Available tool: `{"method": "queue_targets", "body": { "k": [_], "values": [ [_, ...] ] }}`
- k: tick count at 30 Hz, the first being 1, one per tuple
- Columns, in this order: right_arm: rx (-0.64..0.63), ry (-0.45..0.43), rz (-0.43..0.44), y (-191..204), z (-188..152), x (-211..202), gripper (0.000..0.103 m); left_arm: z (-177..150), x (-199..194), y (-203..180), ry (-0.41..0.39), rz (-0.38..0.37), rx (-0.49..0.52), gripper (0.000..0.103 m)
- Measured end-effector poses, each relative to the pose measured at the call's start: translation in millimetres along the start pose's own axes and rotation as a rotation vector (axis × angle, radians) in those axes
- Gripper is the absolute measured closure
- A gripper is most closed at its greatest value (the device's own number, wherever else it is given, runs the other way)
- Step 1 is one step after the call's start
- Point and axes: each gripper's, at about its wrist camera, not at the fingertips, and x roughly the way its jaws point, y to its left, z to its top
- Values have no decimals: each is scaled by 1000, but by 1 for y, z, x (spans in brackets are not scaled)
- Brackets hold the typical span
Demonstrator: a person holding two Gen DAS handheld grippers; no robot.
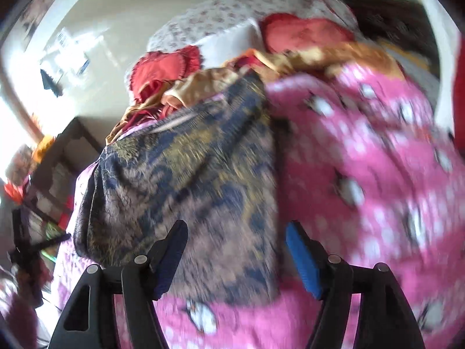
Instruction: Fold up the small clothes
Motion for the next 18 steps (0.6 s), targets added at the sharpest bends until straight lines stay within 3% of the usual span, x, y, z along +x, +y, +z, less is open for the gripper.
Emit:
{"method": "queue_targets", "body": {
  "k": [5,8,9,11,14,15,17,18],
  "values": [
    [61,24,-25,-17,-16,-4,35,-5,15,-11,10,-13,121,47],
    [79,20,-28,-20,-17,-4,35,0,29,-10,40,-43,145,49],
    [84,23,-25,-21,-17,-3,35,1,34,-9,56,-62,145,52],
    [96,32,-13,-23,-19,2,35,-2,46,-9,106,-89,165,76],
    [105,44,-2,-25,-18,15,36,-8,45,-14,98,-62,197,89],
    [106,50,-6,-26,-19,19,40,-9,41,-14,86,-66,195,90],
    [102,75,13,-26,-18,27,89,-9,29,-13,62,-70,191,91],
    [99,78,15,-25,-17,28,97,-9,21,-11,45,-70,189,92]
  ]
}}
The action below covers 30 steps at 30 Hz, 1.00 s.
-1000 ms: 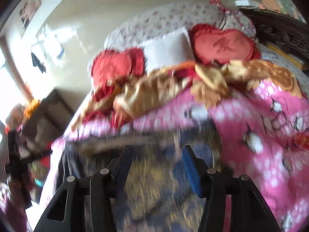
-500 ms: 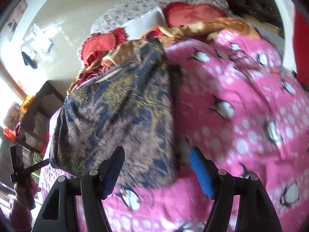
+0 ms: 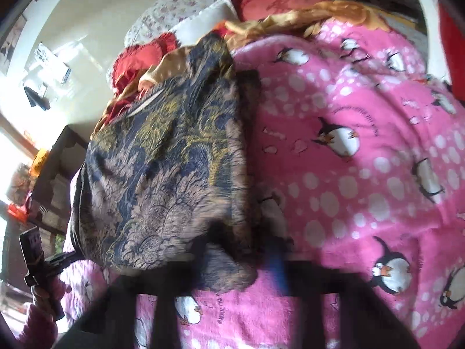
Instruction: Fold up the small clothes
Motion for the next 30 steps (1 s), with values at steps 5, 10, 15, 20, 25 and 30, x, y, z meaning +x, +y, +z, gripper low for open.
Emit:
{"method": "queue_targets", "body": {
  "k": [5,10,15,20,25,30],
  "values": [
    [-33,-69,-9,6,1,-28,99,-12,-19,11,-33,0,-41,94],
    [-14,-68,-43,-6,-4,-39,100,-37,-10,22,11,50,-83,103],
    [52,-13,-56,-28,-15,-23,100,-36,-24,25,-15,46,-114,103],
    [-2,-16,-113,-20,-14,-31,100,-15,-52,7,-81,85,-99,98],
    [44,4,-108,-31,-19,-26,100,4,-43,-10,-98,122,-101,58],
    [-36,-131,-161,-2,2,-46,70,14,-15,-22,-59,165,-82,58]
  ]
}}
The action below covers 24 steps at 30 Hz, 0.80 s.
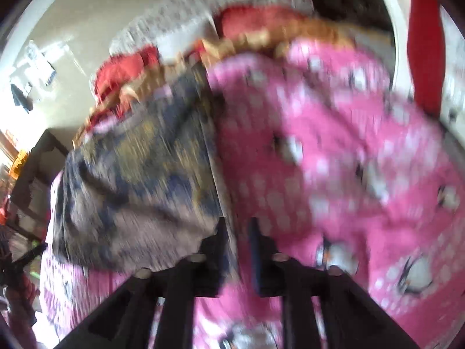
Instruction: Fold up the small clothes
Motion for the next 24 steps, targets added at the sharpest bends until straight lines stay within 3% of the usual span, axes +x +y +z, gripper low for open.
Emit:
{"method": "queue_targets", "body": {
  "k": [1,2,10,11,12,13,14,17,22,24],
  "values": [
    [-6,-23,-3,5,6,-2,46,2,5,-2,-1,6,-7,58],
    [-13,-58,3,13,18,-2,37,4,9,-3,-3,9,-14,58],
    [-87,-51,4,51,110,78,37,7,33,-6,30,50,-27,58],
    [-107,-46,8,55,120,89,41,8,35,-7,32,55,-24,58],
    [-133,-43,-3,58,126,95,52,7,35,-7,33,59,-20,58],
    [-179,-47,-45,62,133,101,90,7,35,-7,34,62,-17,58],
    [-195,-58,-67,64,138,102,100,7,36,-6,35,64,-14,58],
    [-152,-131,-99,54,147,97,100,6,41,-4,40,69,-17,56],
    [-85,-11,-141,34,140,143,99,7,46,-1,44,78,-29,56],
    [-71,-12,-155,33,136,139,95,7,44,0,41,74,-40,56]
  ]
}}
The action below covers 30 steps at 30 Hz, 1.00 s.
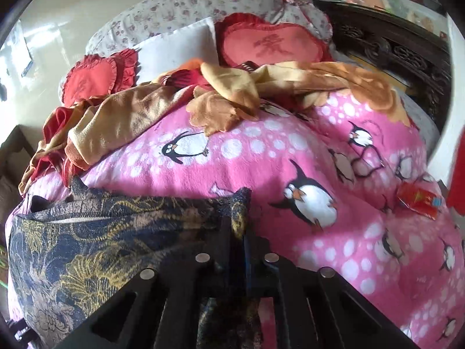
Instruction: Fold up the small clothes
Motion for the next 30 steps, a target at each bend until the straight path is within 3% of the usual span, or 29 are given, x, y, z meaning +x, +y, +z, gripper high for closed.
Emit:
{"method": "queue_targets", "body": {
  "k": [2,5,8,12,15,17,21,25,30],
  "values": [
    [32,-23,-1,-3,-4,-21,71,0,-3,0,-1,1,-6,56],
    [24,-89,6,2,-11,-56,58,1,-7,1,-9,-1,-22,56],
    [-52,-96,85,20,-23,-83,57,1,-10,1,-21,6,-46,56],
    [-141,-41,157,47,-40,-79,57,0,-12,0,-28,37,-56,56],
    [-164,-3,128,55,-54,-57,57,0,-10,0,-28,77,-55,56],
    [-123,77,118,50,-62,-32,57,-1,-10,0,-27,86,-54,56],
    [-142,70,89,60,-59,-43,57,-1,-11,4,-28,90,-60,56],
    [-177,24,142,82,-56,-68,57,-2,-13,9,-30,81,-76,56],
    [-229,48,309,138,-58,-75,57,-9,-18,14,-32,58,-110,55]
  ]
}}
